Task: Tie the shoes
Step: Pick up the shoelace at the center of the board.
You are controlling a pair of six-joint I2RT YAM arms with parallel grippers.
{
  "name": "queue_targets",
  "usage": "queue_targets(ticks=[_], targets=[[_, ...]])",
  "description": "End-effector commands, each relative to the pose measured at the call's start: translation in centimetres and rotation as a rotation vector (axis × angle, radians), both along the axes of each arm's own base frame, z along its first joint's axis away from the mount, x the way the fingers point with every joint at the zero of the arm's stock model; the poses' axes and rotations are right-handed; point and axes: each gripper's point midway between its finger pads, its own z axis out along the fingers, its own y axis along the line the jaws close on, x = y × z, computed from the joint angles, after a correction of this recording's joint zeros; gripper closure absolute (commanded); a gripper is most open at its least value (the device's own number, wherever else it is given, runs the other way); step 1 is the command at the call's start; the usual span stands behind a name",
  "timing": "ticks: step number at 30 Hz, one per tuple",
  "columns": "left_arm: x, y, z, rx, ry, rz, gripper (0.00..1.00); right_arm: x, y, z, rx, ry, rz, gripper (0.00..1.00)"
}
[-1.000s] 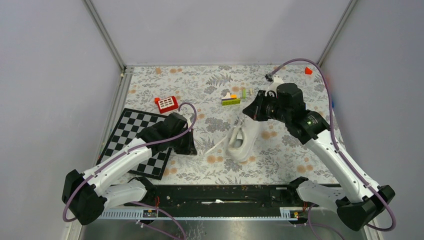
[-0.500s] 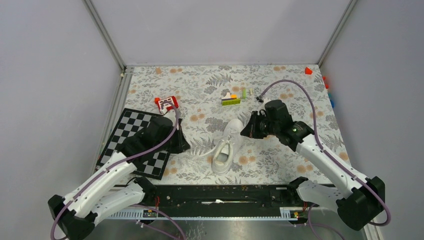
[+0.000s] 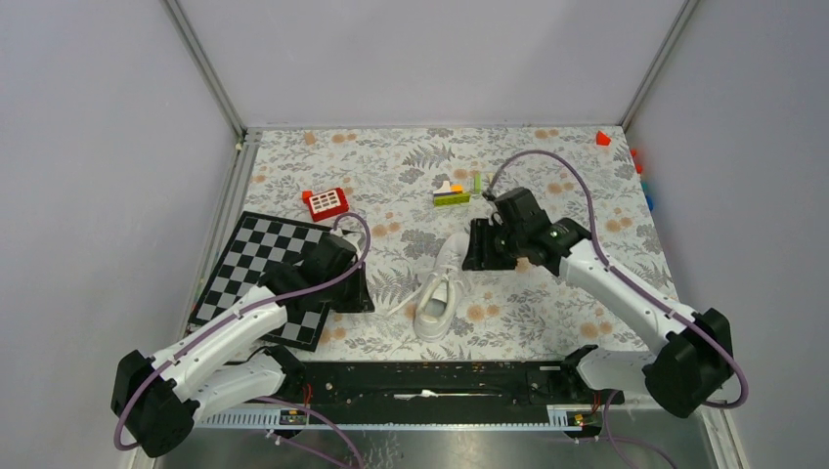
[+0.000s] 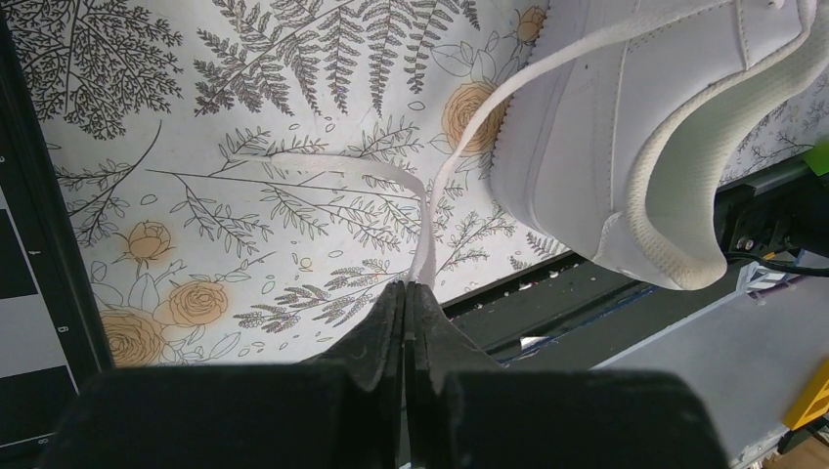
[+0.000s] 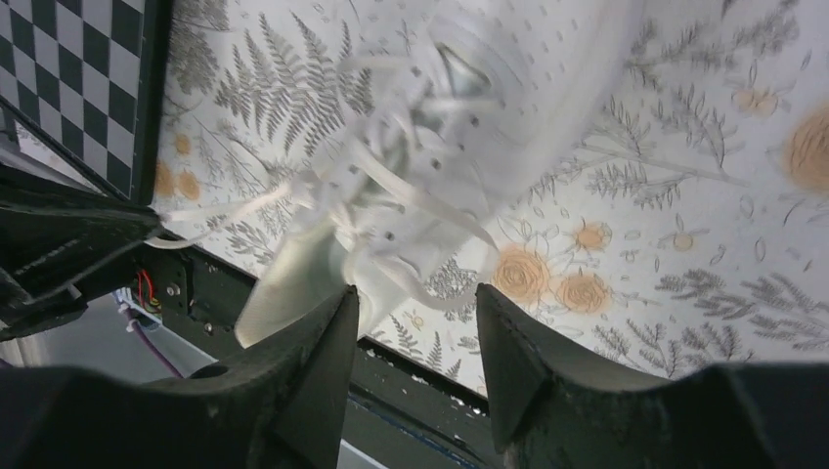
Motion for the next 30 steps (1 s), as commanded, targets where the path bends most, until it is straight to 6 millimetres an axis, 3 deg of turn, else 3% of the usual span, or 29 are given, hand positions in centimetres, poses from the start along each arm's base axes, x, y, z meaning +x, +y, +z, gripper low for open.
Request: queue_targets(ticks=[1, 5, 11, 15, 25, 30], targets=[[1.3, -1.2, 2.2, -0.063, -0.061, 0.003, 1.00, 2.8, 2.3, 4.1, -0.100, -0.162, 0.070, 0.44], [1.6, -0.8, 2.4, -0.061, -0.087, 0.039, 1.00, 3.5, 4.5, 4.6, -0.359, -0.209, 0.185, 0.41], [1.0, -0.7, 1.8, -0.116, -0.078, 0.090, 1.00, 6.0, 8.7, 3.7, -0.437, -0.181, 0.318, 0.39], [1.2, 0.0, -0.1, -0.108, -0.066, 0.171, 1.00, 6.4, 10.9, 1.2, -0.444, -0.139, 0.430, 0.31], [1.2, -0.2, -1.2, -0.154, -0.057, 0.221, 1.00, 5.2, 10.8, -5.7, -0.523, 0.015, 0.592, 0.29], [1.3, -0.3, -1.3, -0.142, -0.054, 0.210, 1.00, 4.4, 10.7, -7.7, -0.535, 0.077, 0.629, 0.32]])
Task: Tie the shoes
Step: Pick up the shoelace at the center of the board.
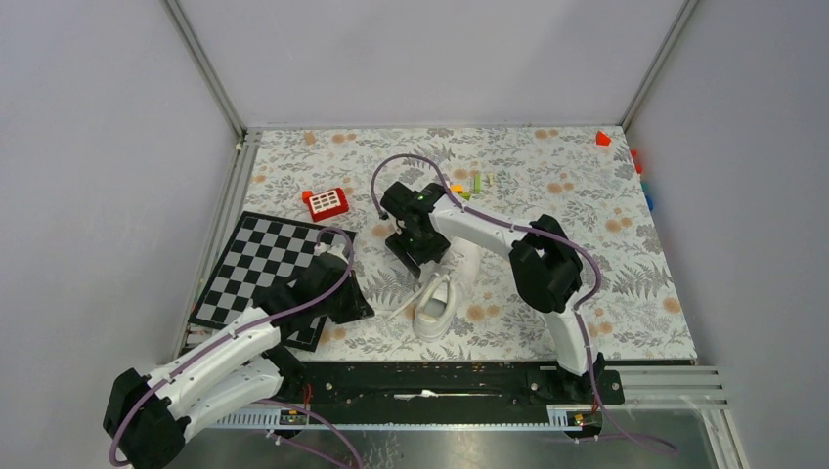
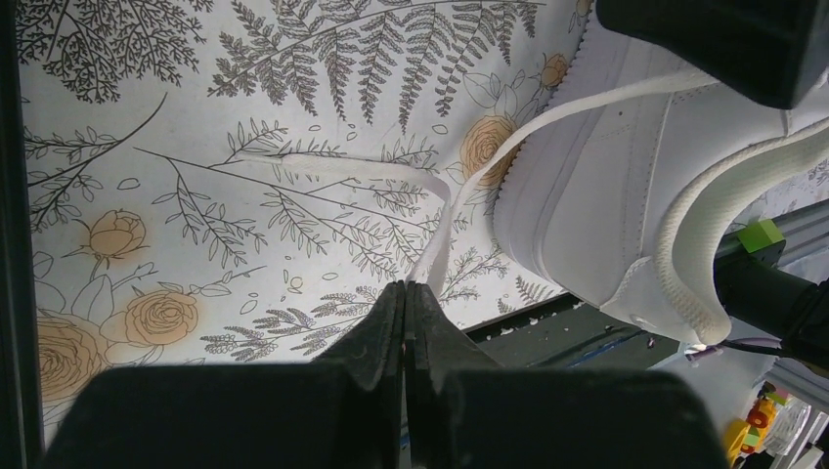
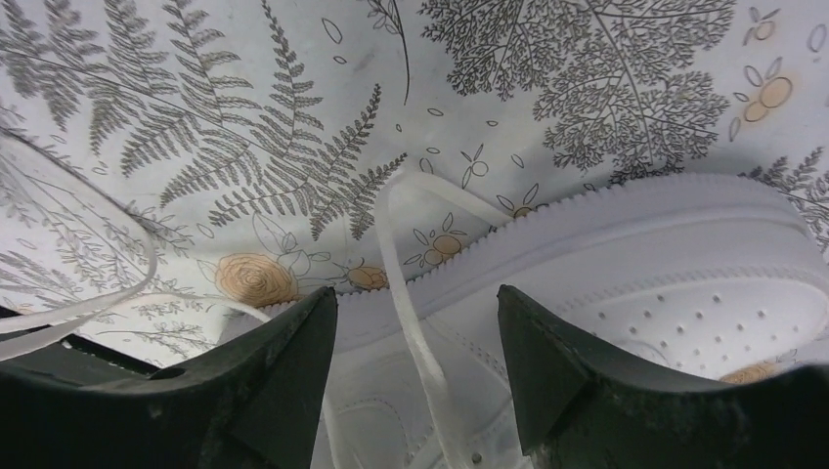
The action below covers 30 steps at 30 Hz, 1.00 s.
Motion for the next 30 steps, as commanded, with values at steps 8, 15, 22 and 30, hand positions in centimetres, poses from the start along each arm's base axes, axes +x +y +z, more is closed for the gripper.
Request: queue_targets(ticks=[8, 15, 22, 30], targets=[[1.5, -0.5, 1.5, -0.008, -0.064, 0.004, 1.00, -0.1, 0.8, 3.0, 0.052, -0.025, 0.033, 1.00], [1.4, -0.2, 1.5, -0.003, -0.067, 0.012, 1.00, 2.5, 0.1, 14.2, 0.304, -0.360, -0.158, 1.00], [2.1, 0.3, 3.1, 0.028, -0.113, 0.005, 1.00, 2.7, -7.1, 21.1, 0.399, -0.669, -0.458, 1.00], [4.8, 0.2, 7.6, 0.059, -0.227, 0.011, 1.00, -1.6, -17.8, 19.8, 0.367, -0.777, -0.759, 1.00]])
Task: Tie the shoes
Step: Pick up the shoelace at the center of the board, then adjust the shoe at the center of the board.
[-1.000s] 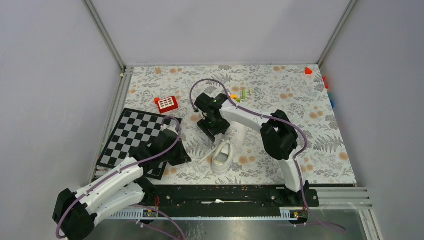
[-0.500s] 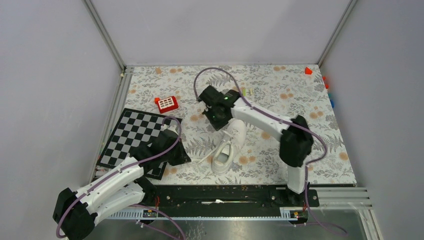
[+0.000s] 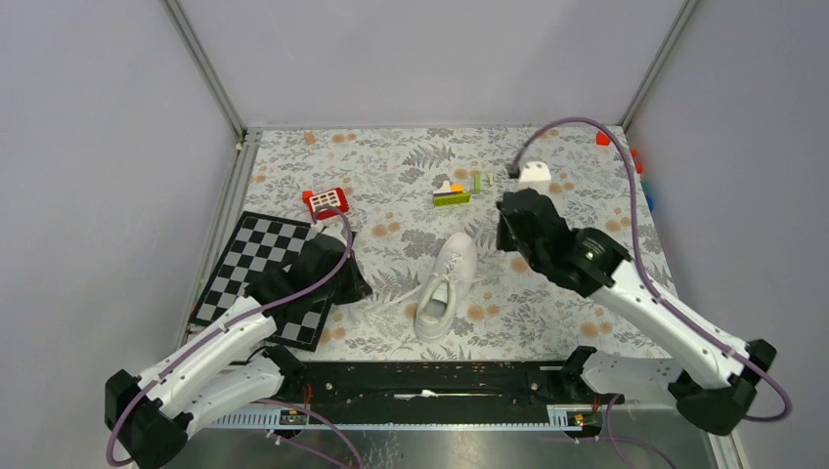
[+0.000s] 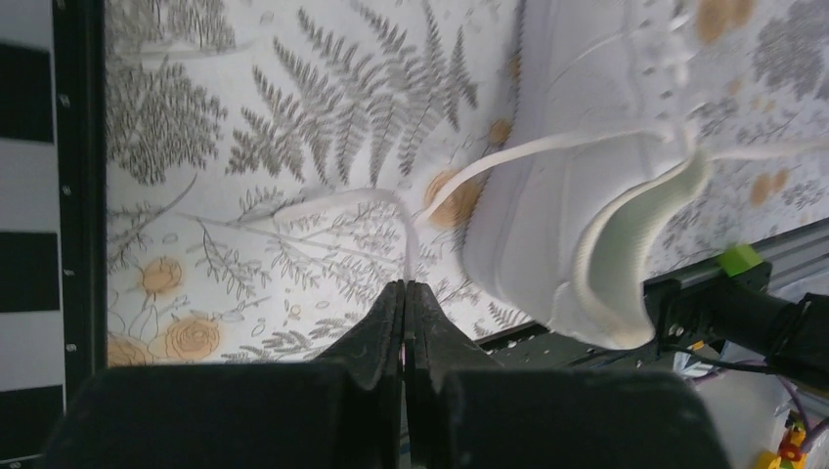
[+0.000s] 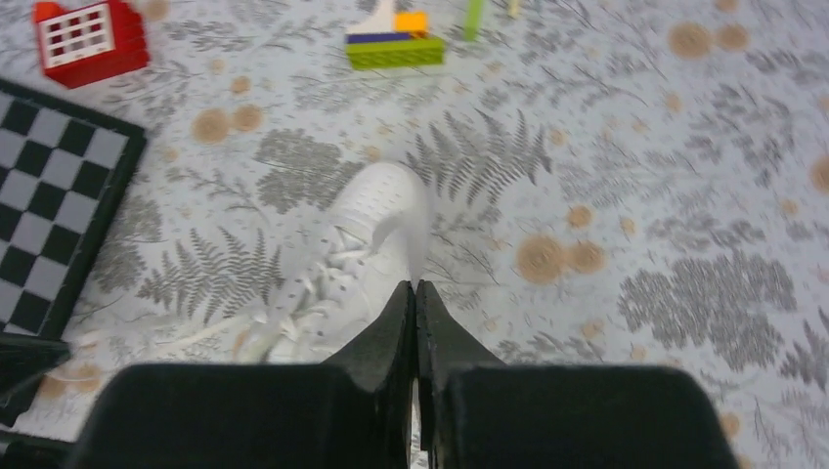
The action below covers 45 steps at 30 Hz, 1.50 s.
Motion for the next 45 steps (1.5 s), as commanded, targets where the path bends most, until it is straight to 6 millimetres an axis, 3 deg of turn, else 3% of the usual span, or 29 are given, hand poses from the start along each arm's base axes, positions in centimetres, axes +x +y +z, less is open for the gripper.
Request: queue_targets(ticks=[1, 4, 10, 16, 21, 24, 28, 33, 40, 45], targets=[[3.0, 0.0, 4.4, 0.012, -0.138, 0.017, 1.00, -1.6, -6.2, -2.6, 0.001, 0.004, -0.248, 1.00], [4.2, 0.2, 6.5, 0.015, -0.183, 0.034, 1.00, -3.5, -8.6, -4.7, 0.023, 0.040, -0.314, 1.00], [6.5, 1.3, 11.7, 0.002, -0.299, 0.081, 1.00, -6.4, -13.1, -6.3, 0.050, 0.031, -0.448, 1.00], [8.0, 3.7, 15.1, -0.027, -0.365, 0.176, 1.00, -8.1, -17.3, -5.3, 0.058, -0.032, -0.578, 1.00], [8.3, 4.8, 16.9, -0.042, -0.401, 0.202, 1.00, -8.0, -18.8, -3.7, 0.034, -0.085, -0.609, 1.00], [8.7, 5.3, 16.4, -0.022, -0.399, 0.226, 1.00, -7.5, -18.9, -3.2, 0.013, -0.097, -0.613, 1.00], [10.1, 6.3, 14.3, 0.013, -0.371, 0.267, 1.00, -7.2, -19.1, -3.1, 0.006, -0.102, -0.624, 1.00], [10.9, 7.1, 11.3, 0.027, -0.295, 0.302, 1.00, -7.5, -19.3, -4.7, 0.009, -0.057, -0.639, 1.00], [10.1, 8.7, 8.8, 0.022, -0.240, 0.393, 1.00, -8.0, -19.0, -7.4, 0.049, 0.010, -0.640, 1.00], [9.3, 8.4, 7.6, 0.011, -0.211, 0.361, 1.00, -7.5, -18.9, -8.2, 0.043, 0.039, -0.649, 1.00]])
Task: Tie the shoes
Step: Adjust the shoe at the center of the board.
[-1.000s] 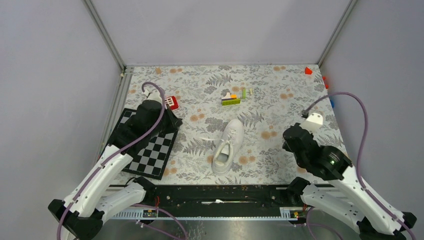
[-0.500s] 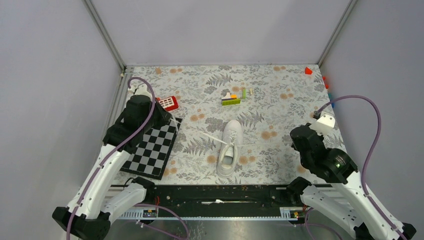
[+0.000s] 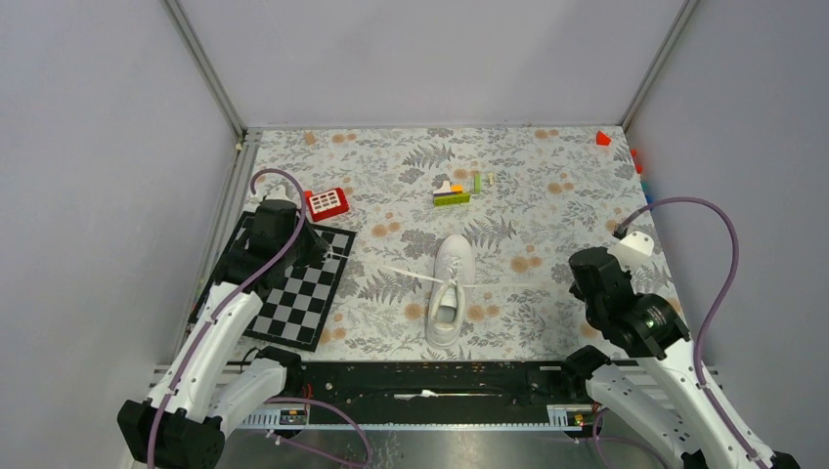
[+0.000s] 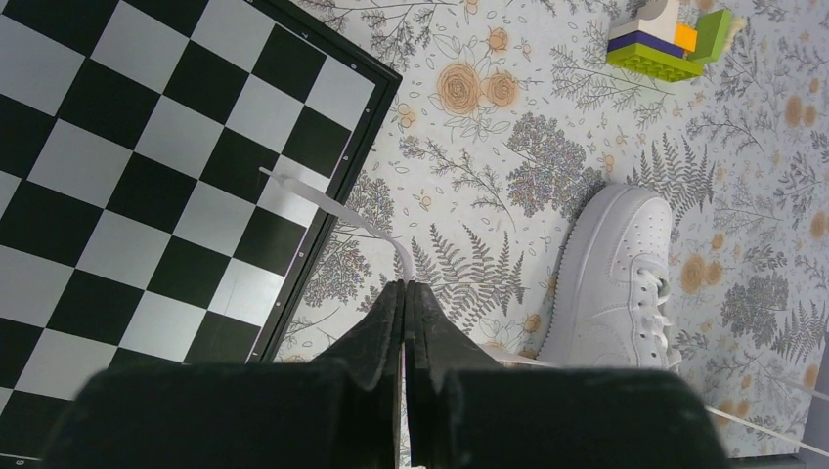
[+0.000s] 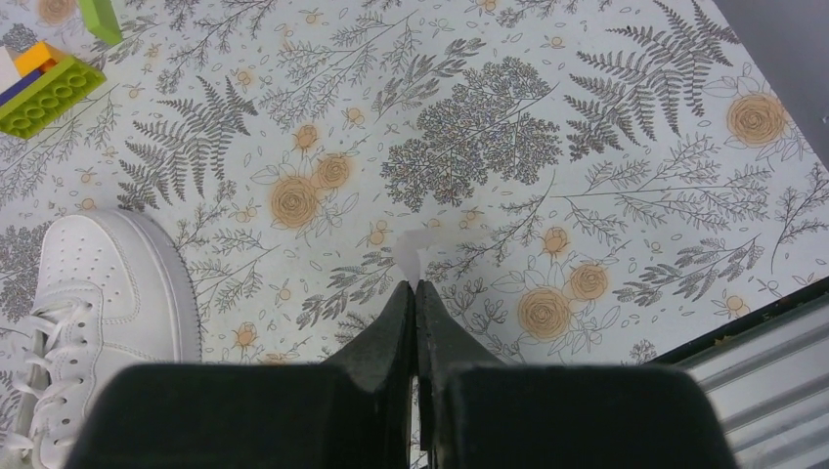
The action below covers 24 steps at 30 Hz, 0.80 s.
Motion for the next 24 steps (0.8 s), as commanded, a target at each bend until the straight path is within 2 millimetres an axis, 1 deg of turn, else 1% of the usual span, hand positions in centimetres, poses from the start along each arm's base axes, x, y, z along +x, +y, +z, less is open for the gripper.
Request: queue_targets(ticks=[1, 6, 11, 13, 16, 19, 22, 24], targets=[[0.2, -0.5, 0.7, -0.042, -0.043, -0.016, 1.00, 0.8, 0.2, -0.2, 0.015, 0.002, -0.011, 1.00], [0.3, -0.4, 0.5, -0.037, -0.046, -0.017, 1.00, 1.5, 0.3, -0.6, 0.037, 0.026, -0.023, 1.00], [1.8, -0.7, 1.6, -0.023, -0.087, -0.042, 1.00, 2.1, 0.3, -0.2, 0.042, 0.029, -0.023, 1.00], [2.0, -2.0, 2.6, -0.058, -0.106, -0.112, 1.00, 2.5, 1.0, 0.3, 0.067, 0.013, 0.006, 1.00], [2.3, -4.1, 4.0, -0.126, -0.143, -0.209, 1.00, 3.3, 2.7, 0.8, 0.109, 0.004, 0.080, 1.00], [2.3, -6.0, 5.5, -0.170, -0.177, -0.283, 1.00, 4.4, 3.8, 1.5, 0.130, -0.005, 0.123, 1.00], [2.2, -7.9, 7.0, -0.170, -0.209, -0.342, 1.00, 5.6, 4.1, 1.8, 0.093, 0.023, 0.125, 1.00], [2.2, -8.9, 7.8, -0.180, -0.222, -0.366, 1.00, 6.5, 3.6, 1.3, 0.052, 0.061, 0.088, 1.00]])
